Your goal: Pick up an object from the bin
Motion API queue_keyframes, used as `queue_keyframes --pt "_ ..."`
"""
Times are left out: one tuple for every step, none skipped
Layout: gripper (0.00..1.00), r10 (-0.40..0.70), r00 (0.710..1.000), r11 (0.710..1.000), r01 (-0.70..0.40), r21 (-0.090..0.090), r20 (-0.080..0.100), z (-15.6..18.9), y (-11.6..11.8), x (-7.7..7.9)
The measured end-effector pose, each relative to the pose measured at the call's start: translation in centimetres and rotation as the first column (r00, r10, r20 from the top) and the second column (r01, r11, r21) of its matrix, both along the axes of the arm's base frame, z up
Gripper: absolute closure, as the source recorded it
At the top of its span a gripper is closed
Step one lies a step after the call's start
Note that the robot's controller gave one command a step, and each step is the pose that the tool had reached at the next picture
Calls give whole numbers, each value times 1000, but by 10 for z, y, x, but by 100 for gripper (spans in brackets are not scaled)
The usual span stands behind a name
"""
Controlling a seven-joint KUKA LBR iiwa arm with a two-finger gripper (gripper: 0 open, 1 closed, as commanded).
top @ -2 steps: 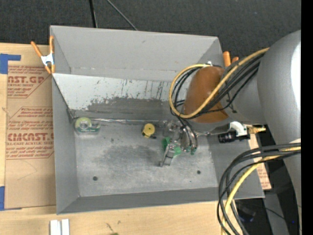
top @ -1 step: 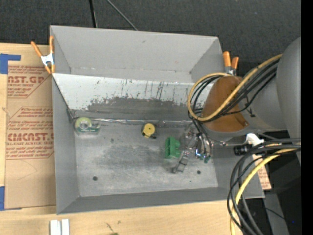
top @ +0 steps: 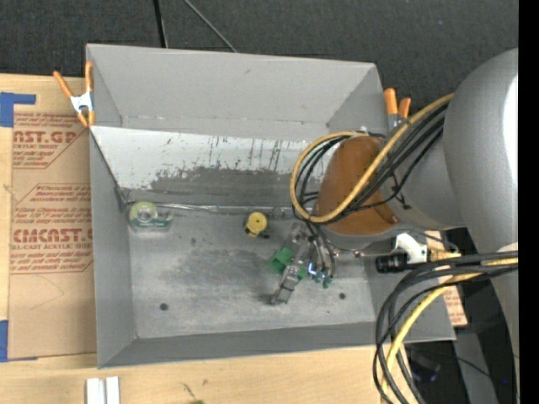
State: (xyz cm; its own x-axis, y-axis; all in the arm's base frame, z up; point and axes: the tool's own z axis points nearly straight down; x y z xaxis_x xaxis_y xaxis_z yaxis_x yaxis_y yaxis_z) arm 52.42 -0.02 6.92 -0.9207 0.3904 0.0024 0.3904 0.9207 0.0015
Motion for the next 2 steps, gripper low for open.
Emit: queue_keyframes --pt "100 -3 1000 1000 3 -2 1 0 -3 1" --pt "100 -17 1000 1000 17 -2 11 149 -8 10"
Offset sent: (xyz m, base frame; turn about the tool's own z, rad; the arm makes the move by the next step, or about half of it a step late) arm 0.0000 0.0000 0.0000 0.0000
